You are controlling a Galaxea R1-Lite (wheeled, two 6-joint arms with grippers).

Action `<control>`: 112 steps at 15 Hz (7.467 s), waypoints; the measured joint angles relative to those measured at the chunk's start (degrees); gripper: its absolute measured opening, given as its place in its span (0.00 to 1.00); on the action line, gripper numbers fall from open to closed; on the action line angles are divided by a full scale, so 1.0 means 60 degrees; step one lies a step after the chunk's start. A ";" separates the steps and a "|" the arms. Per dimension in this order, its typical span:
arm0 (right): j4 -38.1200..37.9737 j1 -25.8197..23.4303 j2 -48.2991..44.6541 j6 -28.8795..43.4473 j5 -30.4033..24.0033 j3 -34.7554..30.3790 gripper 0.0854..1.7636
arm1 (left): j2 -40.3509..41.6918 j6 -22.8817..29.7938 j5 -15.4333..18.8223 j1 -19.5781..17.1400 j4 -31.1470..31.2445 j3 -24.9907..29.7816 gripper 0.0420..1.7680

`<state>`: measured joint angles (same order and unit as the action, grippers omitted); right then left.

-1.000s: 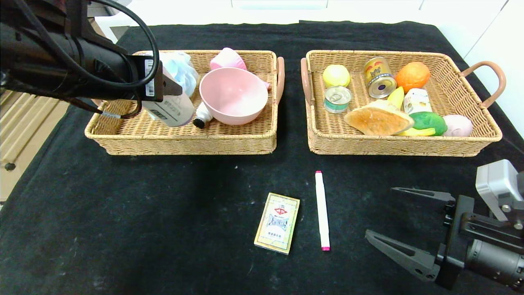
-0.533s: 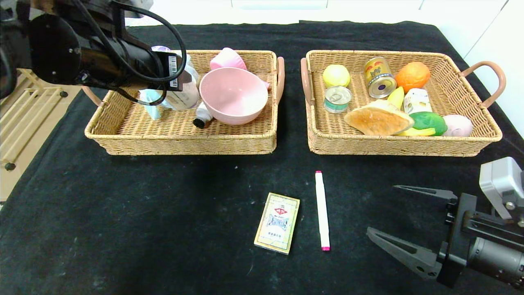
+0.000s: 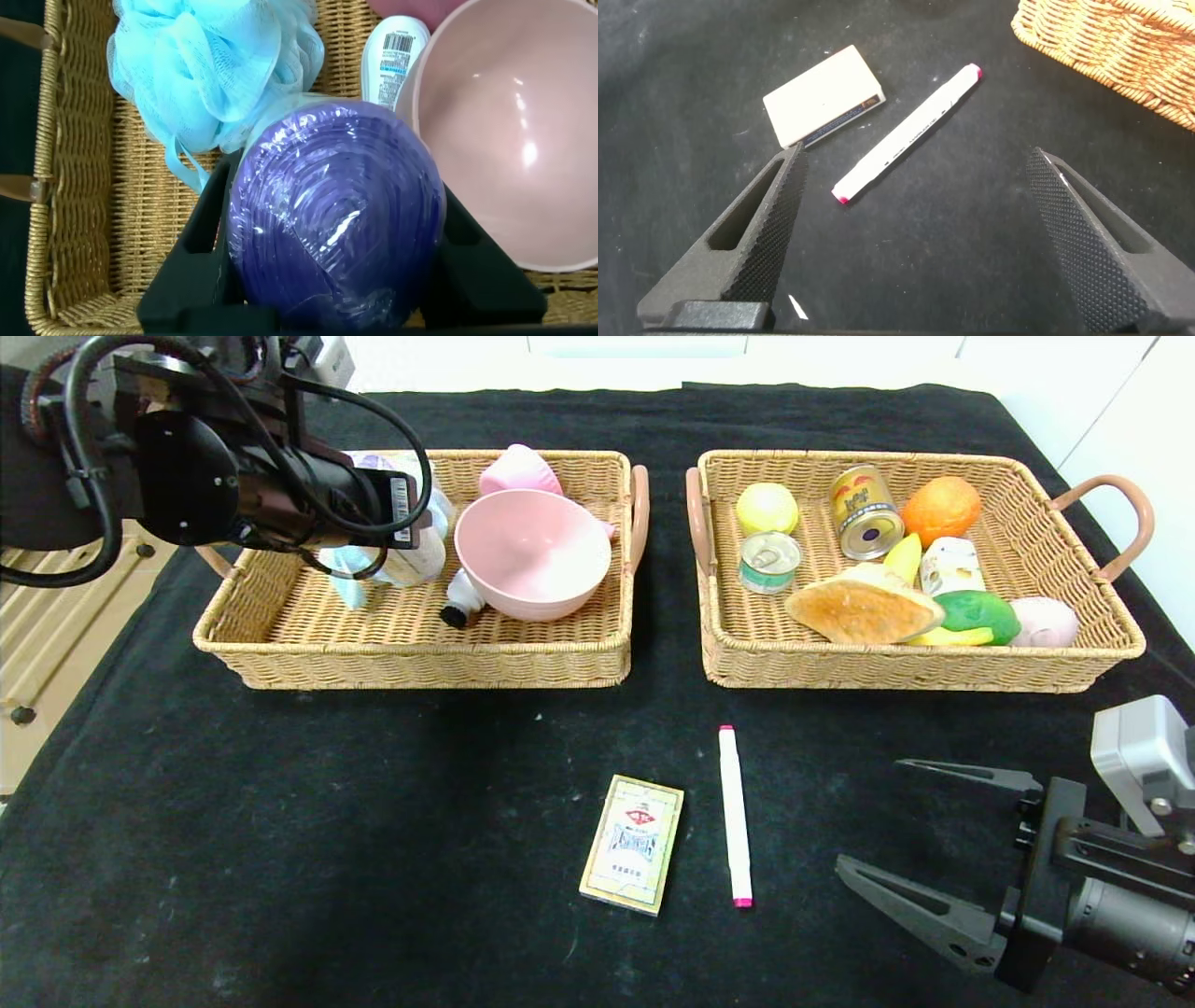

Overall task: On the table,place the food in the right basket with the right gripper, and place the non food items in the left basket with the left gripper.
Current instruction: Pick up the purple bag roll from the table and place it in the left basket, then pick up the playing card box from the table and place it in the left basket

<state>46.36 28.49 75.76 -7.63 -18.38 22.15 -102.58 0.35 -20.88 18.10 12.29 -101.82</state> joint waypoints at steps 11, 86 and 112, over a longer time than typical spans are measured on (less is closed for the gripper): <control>-0.0004 0.0051 -0.0102 -0.0018 0.0010 -0.0022 0.97 | 0.0518 -0.0008 -0.0028 0.0230 -0.0059 0.0973 0.84; -0.0006 0.0006 0.0134 -0.0138 0.0010 -0.0073 0.97 | -0.0213 0.1837 -0.0920 0.6010 -0.1006 0.5567 0.60; -0.0004 0.0039 0.0020 -0.0124 0.0039 -0.0055 0.97 | 0.1032 0.1818 -0.1034 0.5774 -0.0969 0.5967 0.56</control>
<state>46.34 28.72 75.89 -8.37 -18.15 21.82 -96.39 11.26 -27.09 52.75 6.47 -66.01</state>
